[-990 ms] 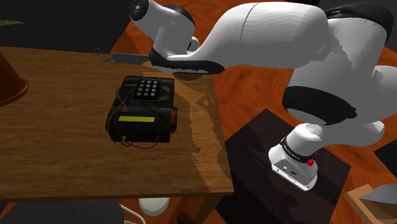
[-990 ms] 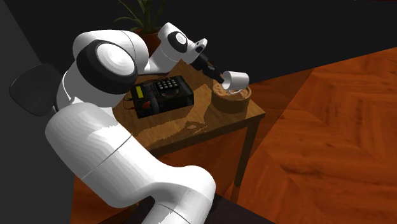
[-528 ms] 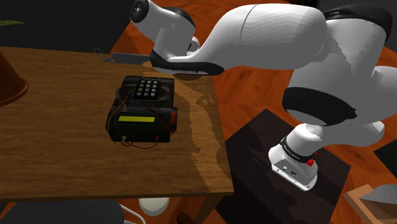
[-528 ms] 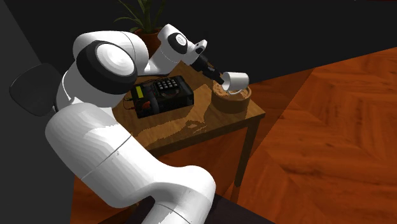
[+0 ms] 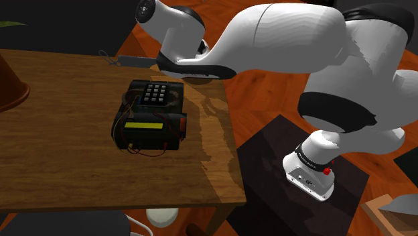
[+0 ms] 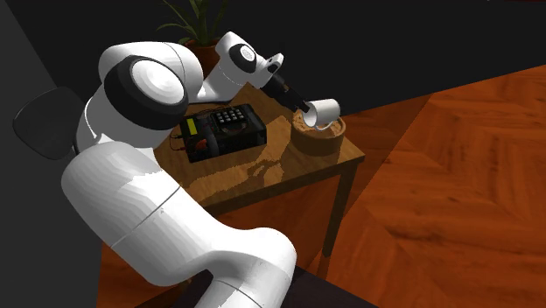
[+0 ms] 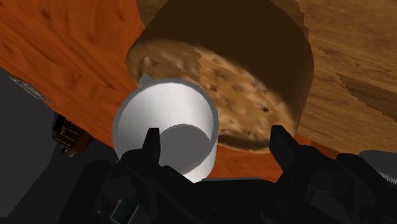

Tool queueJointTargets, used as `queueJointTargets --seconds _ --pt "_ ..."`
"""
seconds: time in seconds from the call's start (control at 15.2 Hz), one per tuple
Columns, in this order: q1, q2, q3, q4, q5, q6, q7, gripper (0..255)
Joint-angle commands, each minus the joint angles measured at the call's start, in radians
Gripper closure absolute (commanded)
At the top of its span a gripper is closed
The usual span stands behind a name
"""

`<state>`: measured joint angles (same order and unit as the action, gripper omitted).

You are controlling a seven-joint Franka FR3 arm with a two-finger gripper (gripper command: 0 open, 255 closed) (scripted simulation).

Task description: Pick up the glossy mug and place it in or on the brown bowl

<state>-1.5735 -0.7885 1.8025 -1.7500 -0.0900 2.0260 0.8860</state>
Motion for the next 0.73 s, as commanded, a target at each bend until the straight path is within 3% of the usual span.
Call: queueJointTargets --seconds 0.0,0.13,0.66 --pt "0.020 0.006 -0.009 0.033 -0.002 -0.048 0.001 0" --pt "0.037 0.010 -0.016 0.075 -0.003 -0.104 0.001 0" --pt "0.037 0.010 -0.016 0.075 -0.003 -0.104 0.001 0"
